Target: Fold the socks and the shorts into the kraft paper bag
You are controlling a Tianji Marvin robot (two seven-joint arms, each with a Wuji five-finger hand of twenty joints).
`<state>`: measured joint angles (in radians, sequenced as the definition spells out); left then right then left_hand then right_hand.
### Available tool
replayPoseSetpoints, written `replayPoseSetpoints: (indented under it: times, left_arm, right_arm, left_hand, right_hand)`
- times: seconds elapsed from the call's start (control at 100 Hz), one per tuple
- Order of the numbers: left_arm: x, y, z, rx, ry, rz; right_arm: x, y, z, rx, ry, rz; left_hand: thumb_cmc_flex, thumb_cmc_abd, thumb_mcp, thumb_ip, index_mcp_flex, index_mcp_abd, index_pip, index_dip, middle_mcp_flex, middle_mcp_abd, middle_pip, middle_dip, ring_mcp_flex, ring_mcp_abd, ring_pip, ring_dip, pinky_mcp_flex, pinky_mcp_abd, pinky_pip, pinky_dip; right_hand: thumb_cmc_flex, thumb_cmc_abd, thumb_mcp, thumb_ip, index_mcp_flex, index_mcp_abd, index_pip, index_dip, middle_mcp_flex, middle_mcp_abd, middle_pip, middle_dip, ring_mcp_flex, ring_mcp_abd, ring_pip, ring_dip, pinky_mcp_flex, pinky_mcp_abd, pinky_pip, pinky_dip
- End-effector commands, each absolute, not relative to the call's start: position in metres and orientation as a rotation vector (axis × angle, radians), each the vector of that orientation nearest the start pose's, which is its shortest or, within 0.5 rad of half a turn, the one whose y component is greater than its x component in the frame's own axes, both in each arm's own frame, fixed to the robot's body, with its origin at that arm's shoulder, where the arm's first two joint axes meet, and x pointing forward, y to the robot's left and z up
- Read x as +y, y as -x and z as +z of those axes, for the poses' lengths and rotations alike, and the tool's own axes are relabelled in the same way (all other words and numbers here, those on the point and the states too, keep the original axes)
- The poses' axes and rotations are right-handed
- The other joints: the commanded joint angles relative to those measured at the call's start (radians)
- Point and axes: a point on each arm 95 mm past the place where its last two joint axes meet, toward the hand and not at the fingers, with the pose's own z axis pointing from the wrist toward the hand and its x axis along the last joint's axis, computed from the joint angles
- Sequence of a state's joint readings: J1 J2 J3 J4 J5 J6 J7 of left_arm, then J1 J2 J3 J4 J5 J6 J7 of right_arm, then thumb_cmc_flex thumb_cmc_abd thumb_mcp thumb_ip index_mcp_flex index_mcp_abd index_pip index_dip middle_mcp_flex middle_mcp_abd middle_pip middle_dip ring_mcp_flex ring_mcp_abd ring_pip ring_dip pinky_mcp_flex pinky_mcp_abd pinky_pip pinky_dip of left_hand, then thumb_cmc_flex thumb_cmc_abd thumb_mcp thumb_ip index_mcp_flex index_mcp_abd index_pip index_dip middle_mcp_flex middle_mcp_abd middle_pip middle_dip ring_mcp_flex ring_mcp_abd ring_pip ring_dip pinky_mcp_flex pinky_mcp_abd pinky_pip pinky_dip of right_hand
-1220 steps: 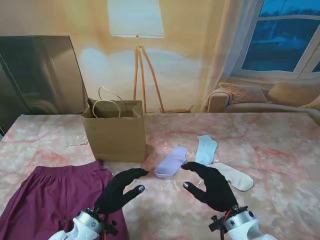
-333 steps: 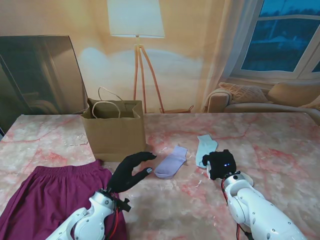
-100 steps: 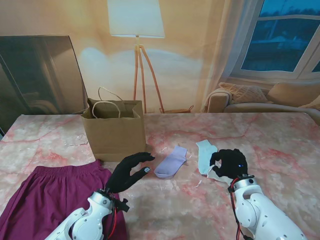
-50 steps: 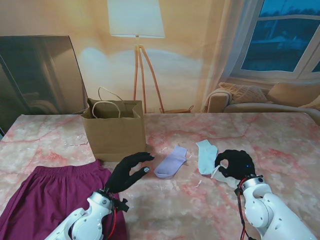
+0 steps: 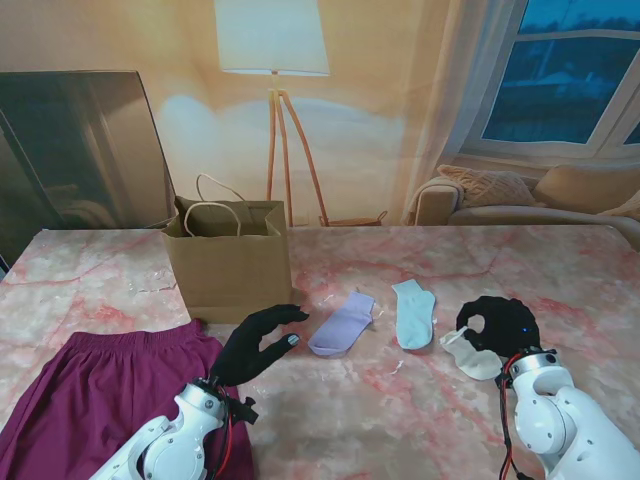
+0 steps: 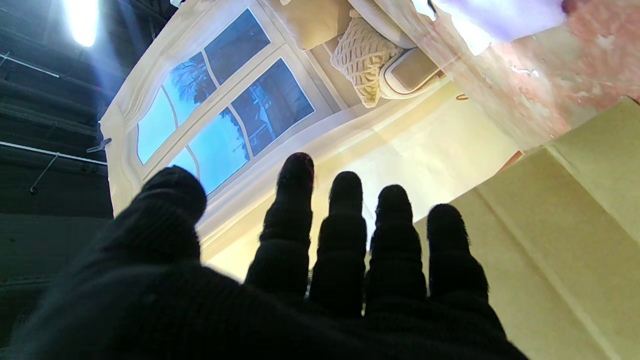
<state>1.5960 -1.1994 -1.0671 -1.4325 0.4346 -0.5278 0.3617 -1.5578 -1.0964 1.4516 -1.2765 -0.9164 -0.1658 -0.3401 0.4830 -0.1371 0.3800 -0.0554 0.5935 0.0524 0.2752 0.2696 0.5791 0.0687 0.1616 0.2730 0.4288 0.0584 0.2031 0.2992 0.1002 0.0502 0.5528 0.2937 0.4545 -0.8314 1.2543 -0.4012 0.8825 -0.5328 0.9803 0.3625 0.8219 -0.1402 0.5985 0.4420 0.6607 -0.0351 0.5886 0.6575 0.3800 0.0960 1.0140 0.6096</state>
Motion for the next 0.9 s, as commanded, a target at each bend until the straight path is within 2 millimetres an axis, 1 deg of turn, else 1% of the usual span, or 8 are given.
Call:
replayPoseSetpoints:
  times: [0.0, 0.43, 0.62, 0.76, 0.8, 0.83, 0.89]
  left_arm:
    - [-0.065, -0.354, -0.361, 0.986, 1.501, -2.425]
    - [-0.065, -0.354, -0.361, 0.988, 1.5, -2.426]
    - [-0.067, -0.354, -0.361, 0.994, 1.5, -2.428]
    - [-0.067, -0.354, -0.361, 0.995, 1.5, -2.427]
    - [-0.067, -0.354, -0.361, 0.994, 1.5, -2.426]
    - [-0.067, -0.354, -0.361, 0.995, 1.501, -2.426]
    - [-0.067, -0.354, -0.361, 0.995, 1.502, -2.426]
  right_arm:
    - [-0.145, -0.404, -0.36, 1.155, -1.273, 1.423]
    - [-0.177, -0.383, -0.372, 1.209, -1.34, 1.33]
    - [-0.185, -0.377, -0.377, 1.259, -1.328, 1.274]
    - [-0.188, -0.374, -0.383, 1.306, -1.314, 1.235]
    - [-0.188, -0.373, -0.384, 1.319, -1.311, 1.224]
    - [-0.188, -0.373, -0.384, 1.329, -1.312, 1.216]
    - [-0.189, -0.37, -0.384, 1.362, -1.326, 1.195]
  left_hand:
    - [0.008, 0.028, -0.023, 0.054, 0.01, -0.021, 0.008, 0.009, -0.002, 0.014, -0.025, 0.005, 0.006, -0.007, -0.015, 0.006, -0.006, -0.003, -0.01, -0.005]
    - [0.008, 0.028, -0.023, 0.055, 0.01, -0.021, 0.007, 0.009, -0.002, 0.015, -0.025, 0.005, 0.006, -0.006, -0.015, 0.006, -0.006, -0.003, -0.01, -0.005]
    - [0.008, 0.028, -0.024, 0.055, 0.009, -0.022, 0.006, 0.008, -0.003, 0.015, -0.026, 0.005, 0.006, -0.007, -0.015, 0.006, -0.007, -0.004, -0.011, -0.005]
    - [0.009, 0.027, -0.023, 0.055, 0.009, -0.021, 0.006, 0.009, -0.001, 0.014, -0.025, 0.005, 0.006, -0.007, -0.015, 0.006, -0.006, -0.004, -0.01, -0.005]
    - [0.008, 0.027, -0.022, 0.055, 0.009, -0.02, 0.006, 0.009, -0.001, 0.015, -0.025, 0.005, 0.006, -0.006, -0.015, 0.006, -0.006, -0.003, -0.01, -0.005]
    - [0.009, 0.027, -0.022, 0.055, 0.007, -0.021, 0.005, 0.008, -0.002, 0.015, -0.025, 0.005, 0.004, -0.007, -0.015, 0.006, -0.007, -0.003, -0.01, -0.005]
    - [0.008, 0.027, -0.022, 0.055, 0.006, -0.021, 0.004, 0.008, -0.002, 0.015, -0.025, 0.005, 0.005, -0.007, -0.015, 0.006, -0.007, -0.002, -0.01, -0.005]
  right_hand:
    - [-0.001, 0.063, 0.064, 0.065, 0.044, -0.041, 0.033, 0.009, -0.032, 0.011, -0.013, -0.016, -0.004, -0.016, -0.02, -0.014, 0.008, -0.02, -0.005, 0.043]
    - [0.01, 0.047, 0.08, 0.063, 0.051, -0.043, 0.037, 0.025, -0.014, 0.017, -0.026, -0.035, 0.019, -0.011, -0.024, -0.015, 0.023, -0.011, 0.001, 0.053]
    - [0.011, 0.048, 0.076, 0.063, 0.057, -0.055, 0.033, 0.032, -0.009, 0.019, -0.032, -0.041, 0.021, -0.011, -0.033, -0.017, 0.023, -0.009, 0.001, 0.054]
    - [0.013, 0.049, 0.073, 0.064, 0.06, -0.059, 0.028, 0.032, -0.005, 0.018, -0.035, -0.044, 0.025, -0.012, -0.039, -0.02, 0.023, -0.008, -0.002, 0.054]
    - [0.014, 0.049, 0.073, 0.064, 0.058, -0.049, 0.019, 0.022, -0.006, 0.016, -0.037, -0.045, 0.025, -0.012, -0.042, -0.021, 0.023, -0.008, -0.003, 0.053]
    - [0.02, 0.036, 0.088, 0.065, 0.045, -0.024, 0.001, -0.014, -0.006, 0.016, -0.042, -0.049, 0.024, -0.011, -0.047, -0.023, 0.021, -0.008, -0.008, 0.051]
    - [0.001, 0.014, 0.115, 0.055, -0.04, 0.042, -0.042, -0.083, -0.027, 0.022, -0.057, -0.057, 0.005, -0.009, -0.062, -0.028, -0.001, -0.003, -0.029, 0.044]
